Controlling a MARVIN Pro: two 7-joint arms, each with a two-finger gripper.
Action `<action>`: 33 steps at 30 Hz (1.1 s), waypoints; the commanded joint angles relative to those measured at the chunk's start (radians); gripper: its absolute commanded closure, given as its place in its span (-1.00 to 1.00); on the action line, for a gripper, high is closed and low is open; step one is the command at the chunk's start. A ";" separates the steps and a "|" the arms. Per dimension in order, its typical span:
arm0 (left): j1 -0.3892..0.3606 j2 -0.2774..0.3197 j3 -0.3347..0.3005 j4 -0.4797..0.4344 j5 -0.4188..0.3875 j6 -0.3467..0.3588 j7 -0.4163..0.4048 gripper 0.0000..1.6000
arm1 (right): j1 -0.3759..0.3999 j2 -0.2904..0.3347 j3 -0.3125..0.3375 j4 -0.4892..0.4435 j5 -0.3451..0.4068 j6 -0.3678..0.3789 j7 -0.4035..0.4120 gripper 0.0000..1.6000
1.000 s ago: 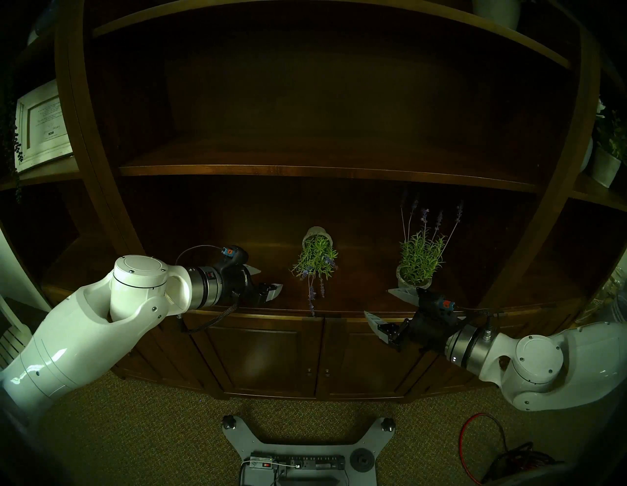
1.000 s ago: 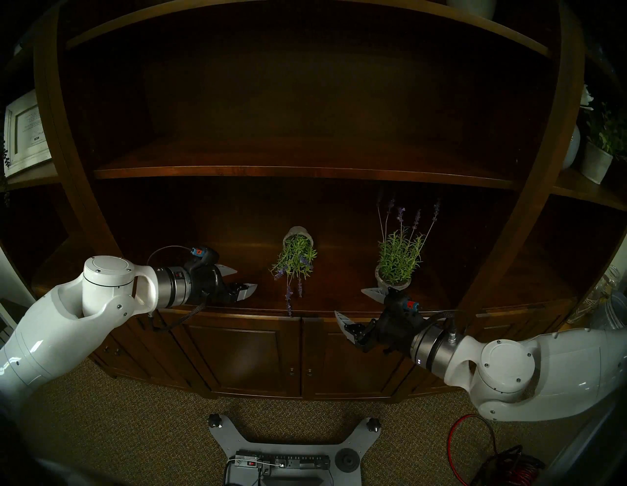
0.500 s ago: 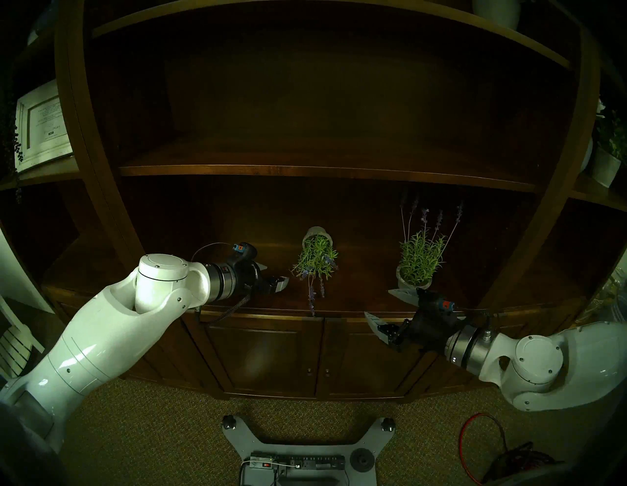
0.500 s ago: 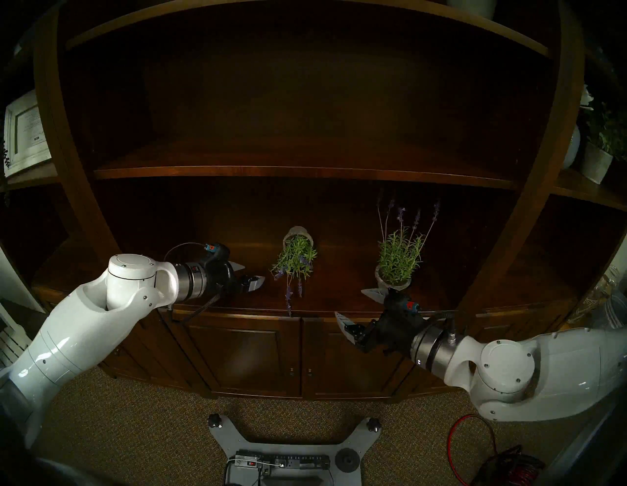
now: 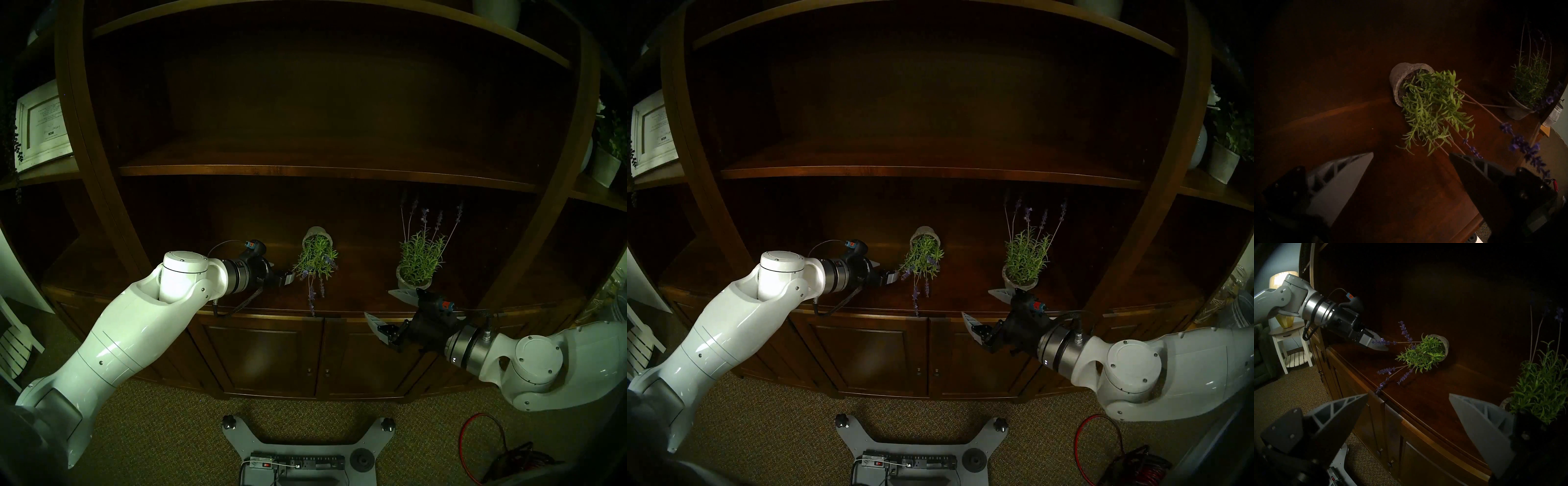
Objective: Place the fake decorative plant upright
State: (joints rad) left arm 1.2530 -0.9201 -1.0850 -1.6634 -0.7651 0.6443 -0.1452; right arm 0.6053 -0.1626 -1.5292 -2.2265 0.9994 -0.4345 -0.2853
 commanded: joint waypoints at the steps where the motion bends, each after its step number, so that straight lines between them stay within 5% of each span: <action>1: -0.103 -0.097 -0.011 0.039 0.027 0.002 -0.001 -1.00 | 0.013 0.001 0.014 -0.007 -0.001 -0.009 -0.001 -1.00; 32: -0.342 -0.396 0.062 0.377 0.138 0.083 -0.058 -1.00 | 0.014 -0.009 0.015 -0.010 0.000 -0.013 -0.011 -1.00; 33: -0.289 -0.389 0.042 0.345 0.141 0.069 -0.063 -1.00 | 0.014 -0.009 0.015 -0.010 0.000 -0.014 -0.011 -1.00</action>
State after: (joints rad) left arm 1.0363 -1.2380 -1.0404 -1.3138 -0.6315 0.7152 -0.1808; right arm 0.6055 -0.1748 -1.5316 -2.2276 0.9996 -0.4350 -0.2966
